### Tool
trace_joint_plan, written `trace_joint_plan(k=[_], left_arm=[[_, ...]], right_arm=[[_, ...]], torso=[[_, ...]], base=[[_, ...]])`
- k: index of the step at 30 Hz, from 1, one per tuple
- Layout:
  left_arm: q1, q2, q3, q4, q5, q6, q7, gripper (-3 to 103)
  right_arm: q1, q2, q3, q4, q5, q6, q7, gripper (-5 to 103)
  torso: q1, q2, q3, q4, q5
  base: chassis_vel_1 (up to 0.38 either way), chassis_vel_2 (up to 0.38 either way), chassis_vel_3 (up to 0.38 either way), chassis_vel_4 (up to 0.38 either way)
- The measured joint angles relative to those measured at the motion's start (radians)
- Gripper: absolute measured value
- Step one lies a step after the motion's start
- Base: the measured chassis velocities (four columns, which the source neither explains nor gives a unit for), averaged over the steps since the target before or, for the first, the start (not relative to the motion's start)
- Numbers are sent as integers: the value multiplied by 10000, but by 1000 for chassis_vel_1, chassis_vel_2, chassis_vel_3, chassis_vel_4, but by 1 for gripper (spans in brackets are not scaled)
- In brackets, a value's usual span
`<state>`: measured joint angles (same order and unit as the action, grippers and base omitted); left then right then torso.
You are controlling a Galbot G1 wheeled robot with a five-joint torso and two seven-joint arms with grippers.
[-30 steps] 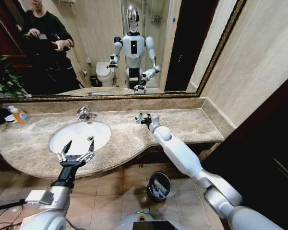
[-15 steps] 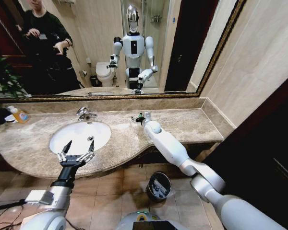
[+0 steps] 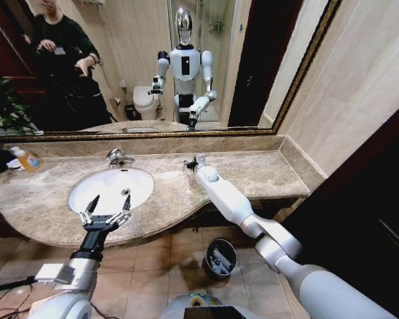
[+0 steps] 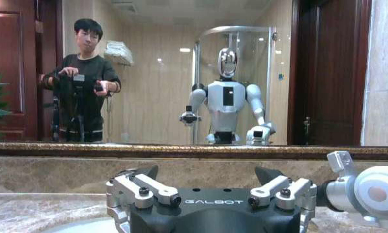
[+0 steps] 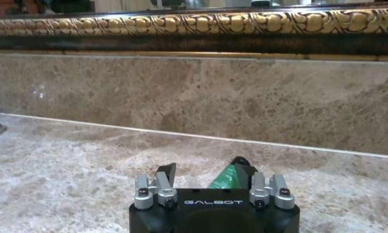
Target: Pick up the trash from the sink and place it in the trash bin.
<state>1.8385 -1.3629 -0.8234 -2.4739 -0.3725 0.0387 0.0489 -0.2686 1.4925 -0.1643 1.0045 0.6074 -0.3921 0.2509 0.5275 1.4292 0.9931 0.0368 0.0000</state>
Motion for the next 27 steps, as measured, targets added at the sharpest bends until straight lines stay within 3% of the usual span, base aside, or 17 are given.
trace_joint_plan(k=[18, 27], left_arm=[[0, 0, 0, 0, 0, 0, 0, 100], [0, 0, 0, 0, 0, 0, 0, 100]], right_arm=[[-61, 74, 151, -465, -265, 244, -174, 64], [-177, 57, 164, -475, -301, 286, -265, 58]], torso=[[0, 0, 0, 0, 0], [0, 0, 0, 0, 0]], base=[[0, 0, 0, 0], [0, 0, 0, 0]])
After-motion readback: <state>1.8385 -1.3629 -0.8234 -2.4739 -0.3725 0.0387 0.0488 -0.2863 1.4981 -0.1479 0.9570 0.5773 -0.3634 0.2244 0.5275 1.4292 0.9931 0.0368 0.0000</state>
